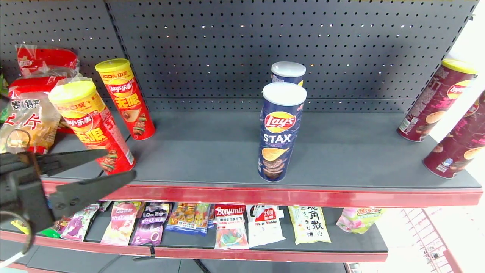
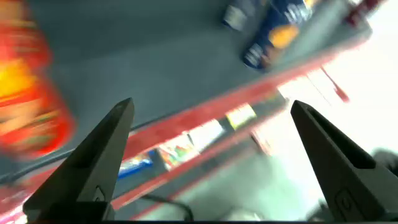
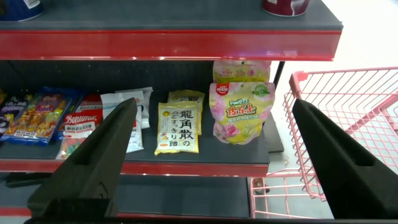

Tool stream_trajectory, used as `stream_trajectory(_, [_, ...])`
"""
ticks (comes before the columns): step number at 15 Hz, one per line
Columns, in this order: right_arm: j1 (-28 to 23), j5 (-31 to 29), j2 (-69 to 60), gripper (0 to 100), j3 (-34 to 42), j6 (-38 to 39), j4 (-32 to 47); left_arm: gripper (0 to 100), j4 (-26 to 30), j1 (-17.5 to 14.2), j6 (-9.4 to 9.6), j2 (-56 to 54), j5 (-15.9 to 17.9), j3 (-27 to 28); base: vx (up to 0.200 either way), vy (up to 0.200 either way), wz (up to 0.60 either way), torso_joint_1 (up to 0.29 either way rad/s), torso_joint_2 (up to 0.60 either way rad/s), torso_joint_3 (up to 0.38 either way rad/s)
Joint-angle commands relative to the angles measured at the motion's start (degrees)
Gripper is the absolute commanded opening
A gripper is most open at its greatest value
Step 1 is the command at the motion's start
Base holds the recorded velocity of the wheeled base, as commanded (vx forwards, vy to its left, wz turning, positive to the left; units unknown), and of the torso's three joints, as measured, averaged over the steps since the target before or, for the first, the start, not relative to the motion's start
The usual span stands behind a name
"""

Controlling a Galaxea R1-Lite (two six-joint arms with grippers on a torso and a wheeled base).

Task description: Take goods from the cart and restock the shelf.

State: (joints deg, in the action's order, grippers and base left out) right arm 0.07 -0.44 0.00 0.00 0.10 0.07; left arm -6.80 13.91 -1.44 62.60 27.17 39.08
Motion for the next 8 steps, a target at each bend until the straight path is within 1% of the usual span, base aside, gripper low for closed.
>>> stream_trajectory(1, [0.01, 0.0, 0.09, 100, 0.0, -0.01, 0.01, 100, -0.32, 9.91, 3.64, 12.55, 0.6, 2.14, 0.0, 0.0, 0.0, 0.0, 0.0, 0.0])
stream_trajectory(3, [0.01, 0.0, 0.09, 100, 0.0, -0.01, 0.01, 100, -0.32, 12.46, 4.34, 16.77, 0.42, 5.3, 0.0, 0.0, 0.0, 0.0, 0.0, 0.0])
stream_trajectory(4, [0.01, 0.0, 0.09, 100, 0.0, -0.01, 0.01, 100, -0.32, 13.51, 5.04, 19.93, 0.07, 7.67, 0.0, 0.0, 0.0, 0.0, 0.0, 0.0])
stream_trajectory(5, [0.01, 0.0, 0.09, 100, 0.0, -0.01, 0.01, 100, -0.4, 13.69, 6.36, 22.83, -0.54, 9.87, 0.0, 0.0, 0.0, 0.0, 0.0, 0.0])
stream_trajectory(6, [0.01, 0.0, 0.09, 100, 0.0, -0.01, 0.01, 100, -0.49, 14.39, 8.65, 25.82, -2.04, 12.77, 0.0, 0.0, 0.0, 0.0, 0.0, 0.0])
stream_trajectory(7, [0.01, 0.0, 0.09, 100, 0.0, -0.01, 0.01, 100, -0.49, 14.39, 8.91, 26.35, -2.3, 13.39, 0.0, 0.0, 0.0, 0.0, 0.0, 0.0])
stream_trajectory(8, [0.01, 0.0, 0.09, 100, 0.0, -0.01, 0.01, 100, -0.4, 15.18, 9.17, 29.77, -2.48, 17.43, 0.0, 0.0, 0.0, 0.0, 0.0, 0.0])
